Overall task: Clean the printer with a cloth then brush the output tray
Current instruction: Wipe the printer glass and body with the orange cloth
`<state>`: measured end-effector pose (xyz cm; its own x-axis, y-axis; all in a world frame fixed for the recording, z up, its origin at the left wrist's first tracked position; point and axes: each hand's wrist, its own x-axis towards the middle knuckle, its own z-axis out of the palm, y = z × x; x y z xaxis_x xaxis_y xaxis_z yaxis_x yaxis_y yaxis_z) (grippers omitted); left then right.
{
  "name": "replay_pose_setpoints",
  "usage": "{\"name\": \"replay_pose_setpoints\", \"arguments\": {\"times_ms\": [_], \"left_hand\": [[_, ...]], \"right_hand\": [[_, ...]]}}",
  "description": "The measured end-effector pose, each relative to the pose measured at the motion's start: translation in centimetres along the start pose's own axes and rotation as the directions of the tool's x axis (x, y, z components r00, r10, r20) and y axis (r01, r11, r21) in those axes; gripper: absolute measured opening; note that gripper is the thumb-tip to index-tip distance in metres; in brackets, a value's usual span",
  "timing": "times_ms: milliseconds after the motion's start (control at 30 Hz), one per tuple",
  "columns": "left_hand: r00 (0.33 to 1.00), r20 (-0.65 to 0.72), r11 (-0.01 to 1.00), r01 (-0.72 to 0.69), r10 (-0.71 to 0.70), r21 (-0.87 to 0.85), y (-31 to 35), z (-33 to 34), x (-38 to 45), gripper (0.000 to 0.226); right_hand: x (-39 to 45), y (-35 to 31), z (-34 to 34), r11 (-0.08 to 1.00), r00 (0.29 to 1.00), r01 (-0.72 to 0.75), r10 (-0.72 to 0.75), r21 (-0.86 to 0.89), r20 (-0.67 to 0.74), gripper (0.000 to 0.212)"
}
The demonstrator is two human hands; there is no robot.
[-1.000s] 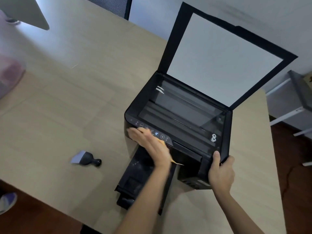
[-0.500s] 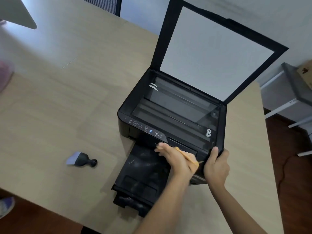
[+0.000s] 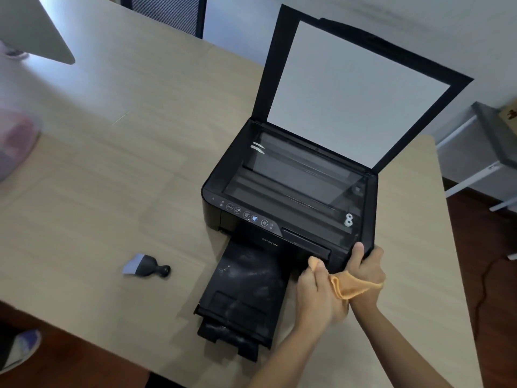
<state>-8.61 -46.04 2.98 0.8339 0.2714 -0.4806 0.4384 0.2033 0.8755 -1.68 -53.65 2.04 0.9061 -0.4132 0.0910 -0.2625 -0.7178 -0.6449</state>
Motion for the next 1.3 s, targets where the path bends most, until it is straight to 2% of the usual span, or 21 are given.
{"name": "replay_pose_setpoints", "arguments": {"times_ms": [100,200,233,300,333,367,433,467,533,600,667,733,767,800,900,1000,1100,1133,1200,1267,1300], "left_hand": [[0.979,-0.197,0.989,0.016,-0.045,-0.144,-0.6,-0.2,0.7,0.019],[0.956,-0.286,0.950,-0.033,-0.060,-0.311,-0.7,-0.1,0.9,0.027],[0.955,-0.294,0.953,-0.068,-0.023,-0.295,-0.9,0.0,0.8,0.025],[0.943,-0.293,0.971,-0.201,0.156,-0.130,-1.4,0.5,-0.1,0.011],[0.929,-0.262,0.962,-0.274,0.261,-0.014,-1.8,0.9,-0.8,0.017],[0.916,-0.211,0.940,-0.330,0.342,0.088,-2.3,1.2,-1.5,0.036],[0.920,-0.137,0.921,-0.339,0.368,0.194,-3.1,1.5,-2.1,0.064],[0.926,-0.117,0.920,-0.329,0.359,0.214,-3.4,1.6,-1.8,0.067],[0.952,-0.095,0.936,-0.262,0.290,0.234,-4.0,1.3,-0.8,0.055],[0.995,-0.076,0.982,-0.056,0.071,0.180,-4.7,0.6,0.7,0.040],[0.989,-0.026,0.987,0.144,-0.143,0.069,-5.9,0.0,2.6,0.036],[0.971,-0.012,0.970,0.241,-0.240,0.021,-6.8,-0.1,4.0,0.039],[0.957,-0.009,0.955,0.289,-0.290,-0.074,-6.9,0.2,4.0,0.038],[0.948,-0.002,0.926,0.310,-0.317,-0.216,-5.9,0.5,3.6,0.035],[0.923,0.072,0.812,0.367,-0.377,-0.454,-5.8,2.8,3.0,0.029],[0.843,0.142,0.561,0.460,-0.518,-0.688,-5.2,4.0,3.3,0.050],[0.788,0.187,0.388,0.476,-0.586,-0.789,-5.6,3.6,4.5,0.059],[0.750,0.229,0.307,0.501,-0.620,-0.809,-5.2,3.6,4.5,0.066],[0.734,0.223,0.277,0.493,-0.642,-0.825,-5.2,3.6,4.9,0.069],[0.722,0.163,0.324,0.485,-0.672,-0.813,-6.5,4.9,5.1,0.062],[0.743,0.092,0.405,0.460,-0.663,-0.790,-6.2,5.0,4.8,0.064]], "right_hand": [[-0.1,-0.3,0.2,0.999,0.998,-0.044,0.045,0.005,-0.047,0.054],[-0.1,-0.3,0.4,0.996,0.994,-0.087,0.086,-0.004,-0.074,0.047],[-0.1,-0.2,0.4,0.996,0.993,-0.094,0.093,-0.003,-0.075,0.043],[-0.1,0.0,0.2,0.997,0.997,-0.080,0.080,0.009,-0.023,0.037],[-0.1,0.1,0.1,0.998,0.998,-0.060,0.059,0.018,0.020,0.035],[-0.1,0.3,-0.1,0.999,0.998,-0.044,0.042,0.025,0.052,0.035],[0.1,0.4,-0.2,0.999,0.998,-0.030,0.028,0.032,0.057,0.034],[0.2,0.4,-0.2,0.999,0.998,-0.023,0.022,0.028,0.052,0.034],[0.2,0.5,0.0,1.000,0.999,-0.017,0.016,0.023,0.046,0.033],[0.2,0.5,-0.1,1.000,0.999,-0.001,0.000,0.014,0.043,0.035],[0.3,0.5,-0.1,1.000,0.999,0.011,-0.012,0.020,0.032,0.038],[0.4,0.4,0.0,1.000,0.999,0.003,-0.004,0.017,0.039,0.037],[0.3,0.5,0.0,1.000,0.999,-0.001,0.000,0.014,0.046,0.035],[0.4,0.5,0.0,1.000,0.999,0.001,-0.002,0.017,0.046,0.034],[0.5,0.6,-0.2,1.000,0.998,0.012,-0.013,0.016,0.064,0.033],[0.3,0.7,-0.3,1.000,0.997,0.005,-0.006,0.023,0.078,0.034],[0.4,0.7,-0.4,1.000,0.996,0.018,-0.020,0.026,0.085,0.034],[0.3,0.7,-0.3,0.999,0.996,0.024,-0.025,0.024,0.082,0.034],[0.3,0.8,-0.2,0.999,0.997,0.027,-0.029,0.025,0.074,0.035],[0.2,0.8,-0.4,0.999,0.996,0.025,-0.027,0.024,0.081,0.035],[0.3,0.7,-0.4,0.999,0.996,0.025,-0.028,0.032,0.085,0.034]]}}
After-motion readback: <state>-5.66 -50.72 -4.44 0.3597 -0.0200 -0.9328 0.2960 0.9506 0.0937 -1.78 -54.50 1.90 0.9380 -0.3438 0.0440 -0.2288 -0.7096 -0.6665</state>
